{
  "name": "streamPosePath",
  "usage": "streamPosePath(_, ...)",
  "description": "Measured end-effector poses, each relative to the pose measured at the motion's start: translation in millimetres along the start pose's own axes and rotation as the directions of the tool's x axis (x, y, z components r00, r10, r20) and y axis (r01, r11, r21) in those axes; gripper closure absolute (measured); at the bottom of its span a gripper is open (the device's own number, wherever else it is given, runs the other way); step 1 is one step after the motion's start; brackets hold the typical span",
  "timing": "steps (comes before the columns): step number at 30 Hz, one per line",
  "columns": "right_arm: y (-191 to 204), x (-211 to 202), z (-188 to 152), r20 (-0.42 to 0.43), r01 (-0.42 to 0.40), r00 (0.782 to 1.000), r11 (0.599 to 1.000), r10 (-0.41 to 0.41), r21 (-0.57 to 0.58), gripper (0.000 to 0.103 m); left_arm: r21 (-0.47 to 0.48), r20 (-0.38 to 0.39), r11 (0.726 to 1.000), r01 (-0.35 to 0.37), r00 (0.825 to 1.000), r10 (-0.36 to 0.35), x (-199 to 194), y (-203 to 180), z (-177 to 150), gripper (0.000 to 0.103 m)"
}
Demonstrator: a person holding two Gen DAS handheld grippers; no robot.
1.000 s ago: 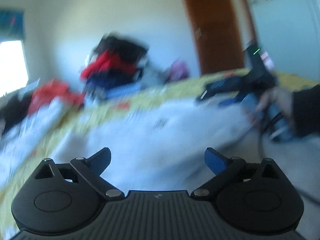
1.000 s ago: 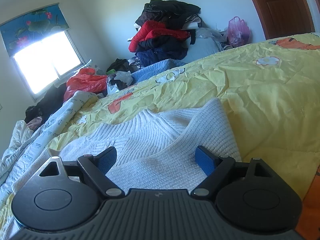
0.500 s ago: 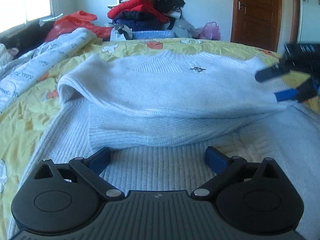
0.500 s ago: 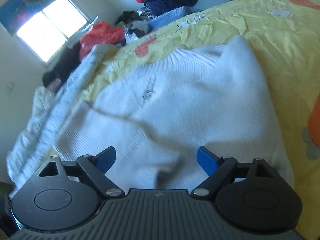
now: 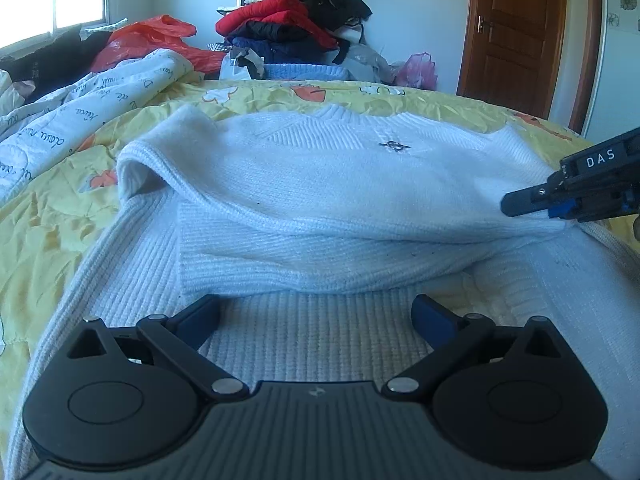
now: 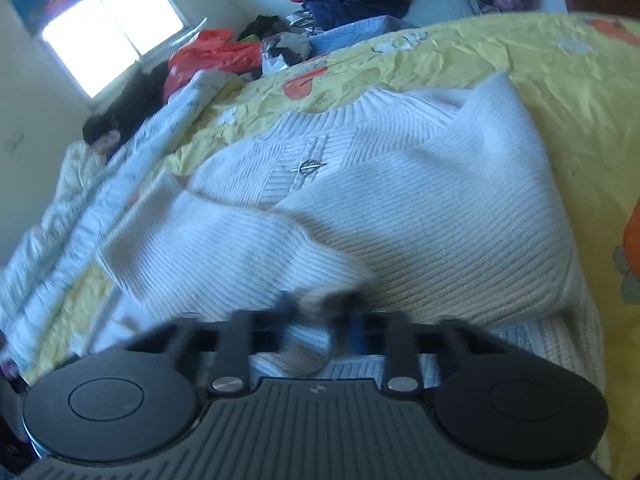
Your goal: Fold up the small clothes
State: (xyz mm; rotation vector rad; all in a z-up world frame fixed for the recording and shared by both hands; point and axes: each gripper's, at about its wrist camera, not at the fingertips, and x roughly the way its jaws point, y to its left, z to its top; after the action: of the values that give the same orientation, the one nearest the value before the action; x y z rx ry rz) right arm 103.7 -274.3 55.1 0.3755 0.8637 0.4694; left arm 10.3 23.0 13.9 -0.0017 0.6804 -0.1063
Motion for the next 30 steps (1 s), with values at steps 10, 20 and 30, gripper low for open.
streamPosePath(10, 2, -62, 59, 0.202, -0.081, 0.976, 0.996, 0.087, -0.040, 0.092, -0.005, 0.001, 1.000, 0.003, 1.000, -0.003, 0, 1, 0, 0.000)
streamPosePath(20, -51, -44, 33, 0.144, 0.065, 0.987, 0.998, -0.067, 0.020, 0.092, -0.021, 0.005, 1.000, 0.016, 1.000, -0.016, 0, 4, 0, 0.000)
streamPosePath(30, -53, -37, 24, 0.221, 0.184, 0.958, 0.983, -0.185, 0.025, 0.051, -0.017, 0.061, 0.999, -0.036, 0.997, 0.037, -14, 1, 1, 0.000)
